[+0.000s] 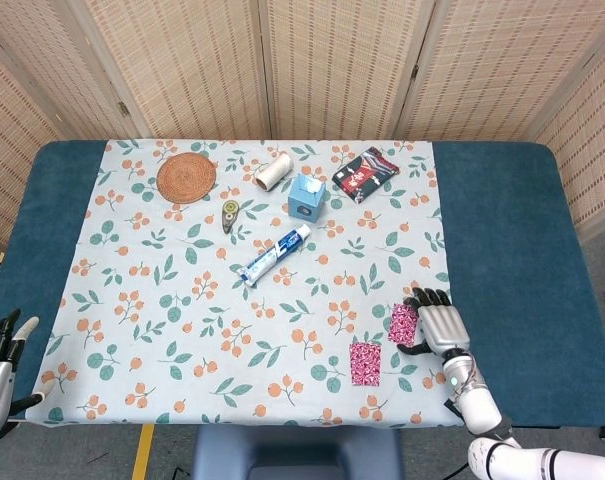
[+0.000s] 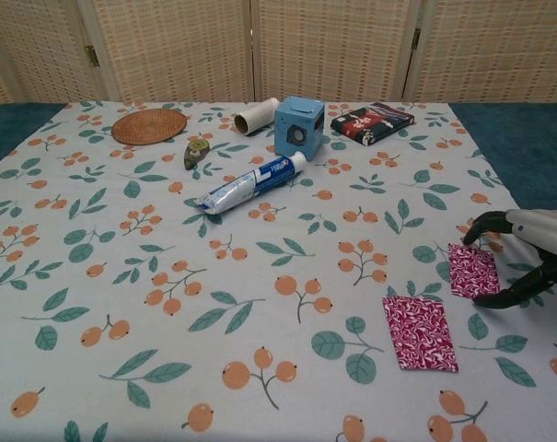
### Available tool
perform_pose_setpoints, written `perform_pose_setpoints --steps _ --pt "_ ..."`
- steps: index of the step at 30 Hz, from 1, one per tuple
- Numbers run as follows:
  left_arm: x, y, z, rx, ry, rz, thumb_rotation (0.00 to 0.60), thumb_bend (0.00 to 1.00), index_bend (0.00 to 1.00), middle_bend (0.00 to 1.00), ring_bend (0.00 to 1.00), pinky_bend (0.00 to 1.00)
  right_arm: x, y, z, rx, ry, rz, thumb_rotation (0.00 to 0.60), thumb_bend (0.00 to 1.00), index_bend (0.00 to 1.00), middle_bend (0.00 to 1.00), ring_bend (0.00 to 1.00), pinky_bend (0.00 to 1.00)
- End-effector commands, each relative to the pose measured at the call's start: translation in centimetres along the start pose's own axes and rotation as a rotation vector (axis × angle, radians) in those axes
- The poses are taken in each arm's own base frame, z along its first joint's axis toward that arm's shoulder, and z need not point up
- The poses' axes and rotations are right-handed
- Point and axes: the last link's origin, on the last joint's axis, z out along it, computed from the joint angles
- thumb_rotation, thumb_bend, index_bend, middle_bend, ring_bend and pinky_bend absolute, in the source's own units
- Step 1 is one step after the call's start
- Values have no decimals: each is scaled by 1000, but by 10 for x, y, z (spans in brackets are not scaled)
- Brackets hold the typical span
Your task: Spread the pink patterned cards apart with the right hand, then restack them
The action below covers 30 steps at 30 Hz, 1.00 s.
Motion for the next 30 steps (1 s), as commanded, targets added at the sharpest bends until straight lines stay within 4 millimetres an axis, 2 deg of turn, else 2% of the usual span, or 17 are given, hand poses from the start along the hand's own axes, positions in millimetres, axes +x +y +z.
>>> perform_pose_setpoints --steps 1,18,23,30 --pt "0 0 0 1 0 0 600 220 143 0 38 0 0 1 0 -3 0 -2 419 216 194 91 0 0" --pt "-1 0 0 2 -3 1 600 220 142 0 38 0 -2 2 1 -5 -8 -6 422 216 207 97 0 0" --pt "-1 -1 0 3 -3 1 600 220 143 0 38 0 -2 2 0 -9 3 -5 500 216 255 108 0 0" --pt "-1 -2 -1 8 -4 0 600 220 143 0 38 0 0 1 -2 -4 9 1 504 216 270 112 0 0"
